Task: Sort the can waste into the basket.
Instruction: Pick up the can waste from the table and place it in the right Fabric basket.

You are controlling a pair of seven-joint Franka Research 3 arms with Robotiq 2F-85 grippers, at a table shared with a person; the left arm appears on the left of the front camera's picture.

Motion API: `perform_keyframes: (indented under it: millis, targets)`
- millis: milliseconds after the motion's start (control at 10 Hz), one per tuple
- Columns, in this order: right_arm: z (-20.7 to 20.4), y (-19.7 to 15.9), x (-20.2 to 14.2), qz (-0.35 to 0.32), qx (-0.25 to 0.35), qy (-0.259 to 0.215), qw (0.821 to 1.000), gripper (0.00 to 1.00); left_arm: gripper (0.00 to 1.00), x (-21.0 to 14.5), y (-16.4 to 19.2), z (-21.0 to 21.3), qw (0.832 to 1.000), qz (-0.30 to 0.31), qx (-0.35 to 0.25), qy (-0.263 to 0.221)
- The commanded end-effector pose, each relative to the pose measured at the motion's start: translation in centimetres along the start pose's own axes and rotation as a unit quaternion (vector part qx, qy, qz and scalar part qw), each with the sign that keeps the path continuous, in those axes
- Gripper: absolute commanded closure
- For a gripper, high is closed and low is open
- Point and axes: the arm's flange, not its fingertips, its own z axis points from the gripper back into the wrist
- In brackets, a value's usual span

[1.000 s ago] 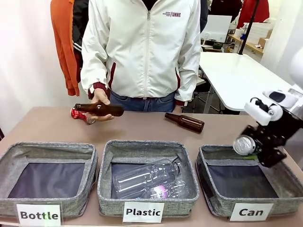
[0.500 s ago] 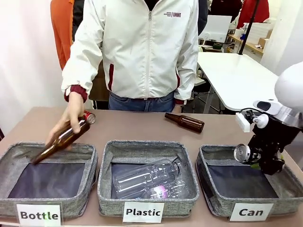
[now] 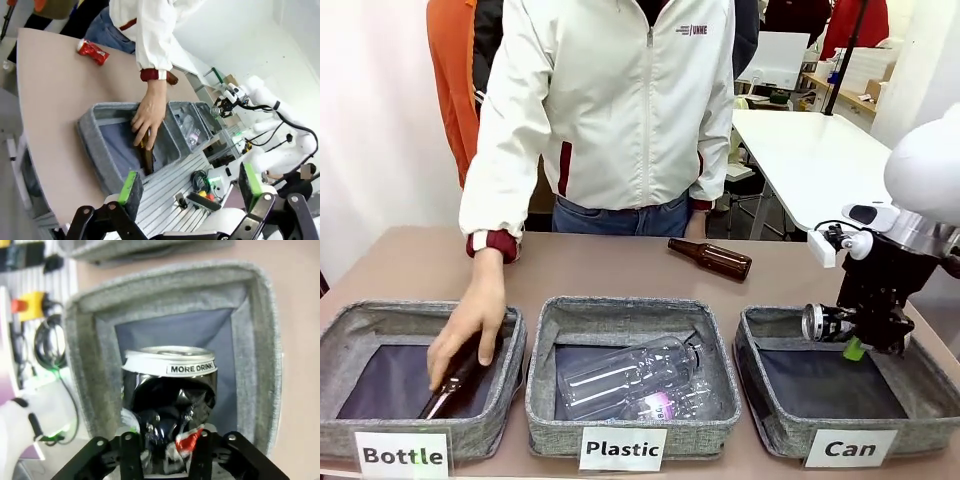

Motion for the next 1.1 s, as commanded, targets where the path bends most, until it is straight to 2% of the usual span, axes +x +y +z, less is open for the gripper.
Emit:
perform_keyframes:
  millis: [0, 100, 200, 600, 700, 800, 900, 1000]
  targets:
    - [0.4, -0.2, 0.1, -0.030, 0.003, 0.012, 0.999, 0.00, 0.00, 0.2, 1.9, 1.6, 1.000, -0.008, -0.005, 0.003]
    - [0.3, -0.1, 0.0, -0.033, 0.003, 0.013, 0.999, 0.09, 0.00, 0.1, 2.4, 1.7, 1.000, -0.010, 0.014, 0.000]
    - [0.4, 0.0, -0.1, -0.033, 0.003, 0.010, 0.999, 0.00, 0.00, -0.2, 2.6, 1.6, 1.000, -0.005, 0.004, 0.001]
    - [0.5, -0.6, 0.2, -0.043, 0.009, -0.013, 0.999, 0.00, 0.00, -0.1, 2.3, 1.1, 1.000, -0.008, -0.001, -0.004]
    - [0.8, -0.7, 0.1, -0.055, 0.016, -0.042, 0.997, 0.00, 0.00, -0.3, 1.9, -0.1, 1.000, -0.020, -0.003, -0.008]
    - [1.1, -0.9, 0.0, -0.084, 0.045, -0.092, 0.991, 0.00, 0.00, -1.1, 1.1, -2.6, 0.999, -0.035, -0.034, 0.002]
    - [1.7, -1.3, -0.2, -0.099, 0.062, -0.155, 0.981, 0.00, 0.00, -2.1, 0.4, -5.8, 0.996, -0.050, -0.062, 0.031]
    - [2.9, -1.9, -0.5, -0.115, 0.084, -0.255, 0.956, 0.00, 0.00, -3.0, -0.3, -8.9, 0.992, -0.061, -0.083, 0.069]
